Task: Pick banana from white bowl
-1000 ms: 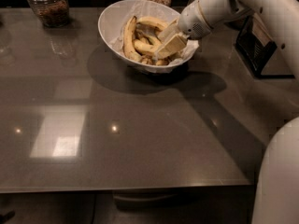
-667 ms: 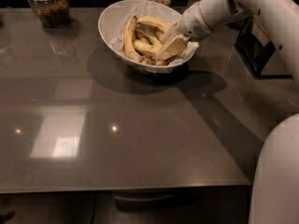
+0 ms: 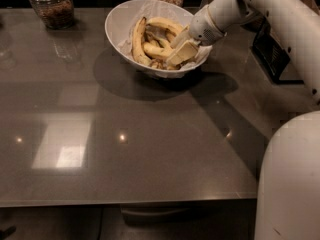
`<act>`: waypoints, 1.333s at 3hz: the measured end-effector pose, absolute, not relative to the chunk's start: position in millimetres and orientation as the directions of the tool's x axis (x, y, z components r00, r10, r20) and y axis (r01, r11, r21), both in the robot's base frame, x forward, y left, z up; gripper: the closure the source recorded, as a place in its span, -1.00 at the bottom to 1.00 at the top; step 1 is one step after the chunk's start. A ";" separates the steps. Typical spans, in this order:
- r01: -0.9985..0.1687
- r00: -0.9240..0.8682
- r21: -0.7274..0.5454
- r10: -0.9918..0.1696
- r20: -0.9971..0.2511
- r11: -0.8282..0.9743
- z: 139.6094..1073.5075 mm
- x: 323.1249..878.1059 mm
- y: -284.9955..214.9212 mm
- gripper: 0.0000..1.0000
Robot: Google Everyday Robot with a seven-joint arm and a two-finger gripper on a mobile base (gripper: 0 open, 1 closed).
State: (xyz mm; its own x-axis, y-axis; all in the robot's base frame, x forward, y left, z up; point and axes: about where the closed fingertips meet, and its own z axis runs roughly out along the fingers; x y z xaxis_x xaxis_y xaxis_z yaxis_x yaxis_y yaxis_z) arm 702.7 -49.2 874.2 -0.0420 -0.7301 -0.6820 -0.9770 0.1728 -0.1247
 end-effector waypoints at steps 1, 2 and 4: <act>-0.981 -0.035 -0.117 -0.739 -0.673 0.153 869.1 703.5 -41.5 0.27; -0.981 -0.034 -0.117 -0.739 -0.673 0.152 869.2 703.4 -41.3 0.74; -0.978 0.003 -0.158 -0.743 -0.669 0.138 910.6 682.8 -39.0 1.00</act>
Offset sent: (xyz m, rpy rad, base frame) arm -0.0081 0.0175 0.0136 -0.0233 -0.0253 0.0490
